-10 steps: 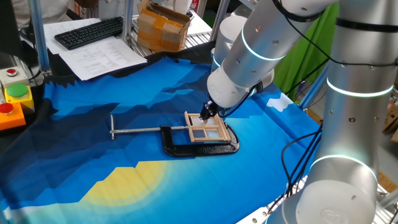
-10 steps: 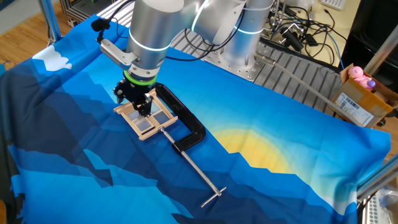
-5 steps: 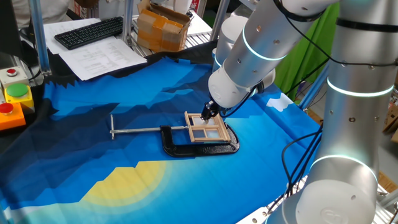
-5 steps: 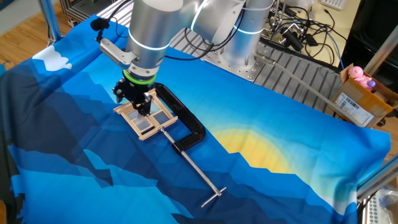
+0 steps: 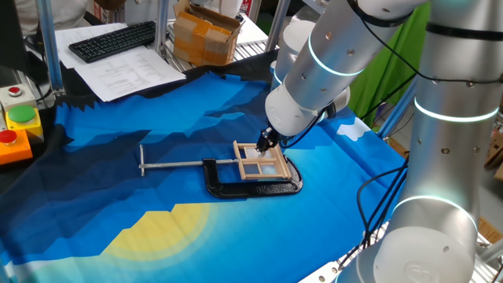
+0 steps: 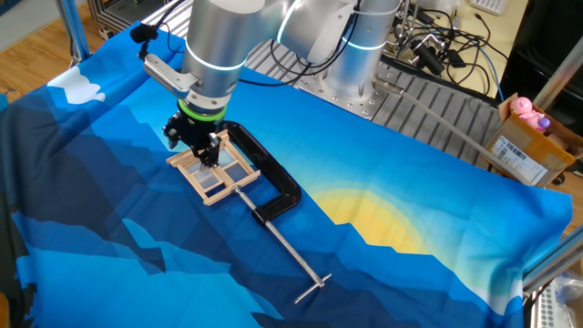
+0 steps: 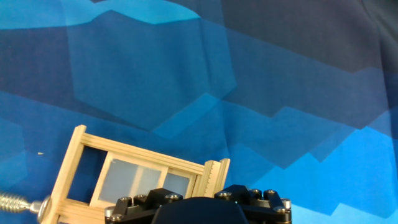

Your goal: Open a sliding window

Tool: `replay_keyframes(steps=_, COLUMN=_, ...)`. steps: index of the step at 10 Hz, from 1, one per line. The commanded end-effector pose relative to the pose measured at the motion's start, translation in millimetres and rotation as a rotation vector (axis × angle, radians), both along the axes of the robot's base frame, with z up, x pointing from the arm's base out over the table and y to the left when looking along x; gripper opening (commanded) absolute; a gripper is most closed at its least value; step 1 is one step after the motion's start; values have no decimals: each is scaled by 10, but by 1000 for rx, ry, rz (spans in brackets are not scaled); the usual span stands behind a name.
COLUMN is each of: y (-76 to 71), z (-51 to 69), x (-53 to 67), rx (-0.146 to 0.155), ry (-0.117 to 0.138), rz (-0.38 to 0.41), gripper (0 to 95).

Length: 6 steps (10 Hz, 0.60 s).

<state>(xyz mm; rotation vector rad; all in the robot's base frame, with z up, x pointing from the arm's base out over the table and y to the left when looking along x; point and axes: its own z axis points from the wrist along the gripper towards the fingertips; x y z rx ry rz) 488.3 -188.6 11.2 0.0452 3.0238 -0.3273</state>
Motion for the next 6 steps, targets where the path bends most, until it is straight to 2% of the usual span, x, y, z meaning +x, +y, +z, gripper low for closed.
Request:
replay_keyframes(steps=1, y=-14, z=-19, x=-6, rx=2, ry=1, rz=5, gripper=760)
replay_keyframes(steps=6, y=-63, z=-18, x=-24, rx=6, ry=4, rz=12, gripper=760)
